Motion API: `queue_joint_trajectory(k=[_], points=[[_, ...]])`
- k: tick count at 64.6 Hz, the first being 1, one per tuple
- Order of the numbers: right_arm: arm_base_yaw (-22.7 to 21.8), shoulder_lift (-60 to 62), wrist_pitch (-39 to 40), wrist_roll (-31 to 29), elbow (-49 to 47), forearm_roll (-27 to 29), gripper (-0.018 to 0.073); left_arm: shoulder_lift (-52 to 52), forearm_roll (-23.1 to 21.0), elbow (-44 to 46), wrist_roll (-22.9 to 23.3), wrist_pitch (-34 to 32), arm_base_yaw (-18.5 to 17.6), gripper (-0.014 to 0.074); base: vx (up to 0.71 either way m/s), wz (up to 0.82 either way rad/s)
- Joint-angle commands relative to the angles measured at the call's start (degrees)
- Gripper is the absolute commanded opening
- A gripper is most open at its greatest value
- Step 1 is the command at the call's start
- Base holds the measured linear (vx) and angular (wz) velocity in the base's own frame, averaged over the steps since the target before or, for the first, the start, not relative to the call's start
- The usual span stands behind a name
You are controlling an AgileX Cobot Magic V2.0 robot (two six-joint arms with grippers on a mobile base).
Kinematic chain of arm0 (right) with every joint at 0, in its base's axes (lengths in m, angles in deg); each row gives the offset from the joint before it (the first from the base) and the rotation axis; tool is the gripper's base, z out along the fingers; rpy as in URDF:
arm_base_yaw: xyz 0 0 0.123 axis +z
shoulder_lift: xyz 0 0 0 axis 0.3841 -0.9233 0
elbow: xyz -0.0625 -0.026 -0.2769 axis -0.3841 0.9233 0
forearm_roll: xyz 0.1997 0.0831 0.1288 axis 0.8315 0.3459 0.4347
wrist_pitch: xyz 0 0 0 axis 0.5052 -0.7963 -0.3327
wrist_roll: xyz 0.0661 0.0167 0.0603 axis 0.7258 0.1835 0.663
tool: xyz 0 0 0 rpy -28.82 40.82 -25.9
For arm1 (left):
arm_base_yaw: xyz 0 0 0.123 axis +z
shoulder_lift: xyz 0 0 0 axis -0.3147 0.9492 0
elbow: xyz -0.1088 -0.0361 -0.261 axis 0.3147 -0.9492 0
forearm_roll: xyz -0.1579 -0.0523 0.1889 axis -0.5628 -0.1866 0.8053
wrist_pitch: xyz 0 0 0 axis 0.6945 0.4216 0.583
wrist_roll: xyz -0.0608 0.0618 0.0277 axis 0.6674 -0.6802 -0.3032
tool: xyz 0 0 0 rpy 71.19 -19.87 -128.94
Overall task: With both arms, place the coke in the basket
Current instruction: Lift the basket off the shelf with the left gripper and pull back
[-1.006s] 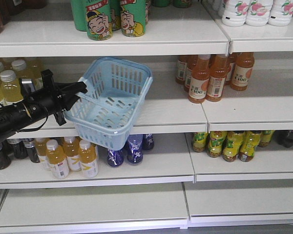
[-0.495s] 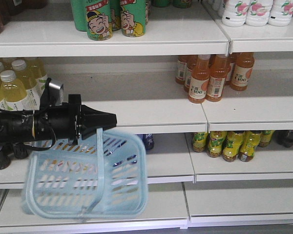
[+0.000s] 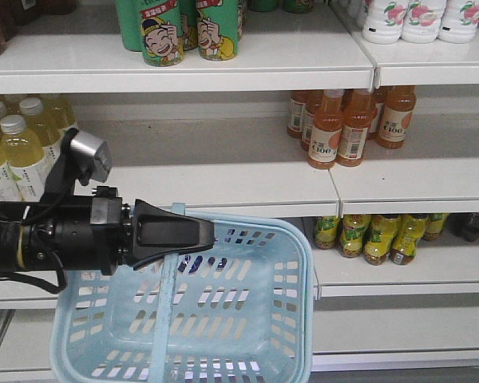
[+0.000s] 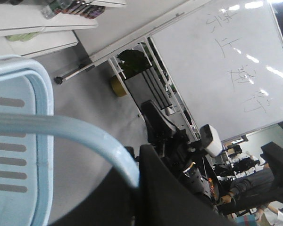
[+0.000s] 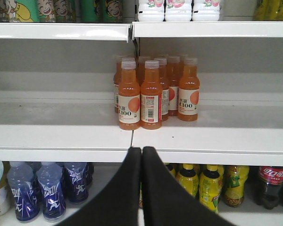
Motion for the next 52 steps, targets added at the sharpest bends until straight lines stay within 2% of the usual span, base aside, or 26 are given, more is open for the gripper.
queue_joint_trajectory(k=[1, 14, 24, 36, 52], points=[[-0.4, -1.0, 4.1, -0.1, 0.3, -0.4, -0.001, -5.3, -7.4, 1.4, -0.1, -11.6, -1.0, -0.0008, 0.0, 0.0], [-0.4, -1.0, 4.1, -0.1, 0.3, -0.4, -0.001, -9.5, -10.1, 1.4, -0.1, -11.5, -1.1, -0.0008, 0.0, 0.0], [-0.4, -1.0, 4.1, -0.1, 0.3, -0.4, -0.001, -10.0, -13.8, 1.4, -0.1, -11.5, -2.2, -0.0008, 0.0, 0.0], [-0.4, -1.0, 4.1, -0.1, 0.3, -0.4, -0.001, -10.0, -12.8, 1.4, -0.1, -11.5, -3.9, -0.0008, 0.0, 0.0], [-0.4, -1.0, 4.1, -0.1, 0.3, -0.4, -0.001, -10.1, -14.5, 1.4, -0.1, -11.5, -6.9, -0.0008, 0.0, 0.0]])
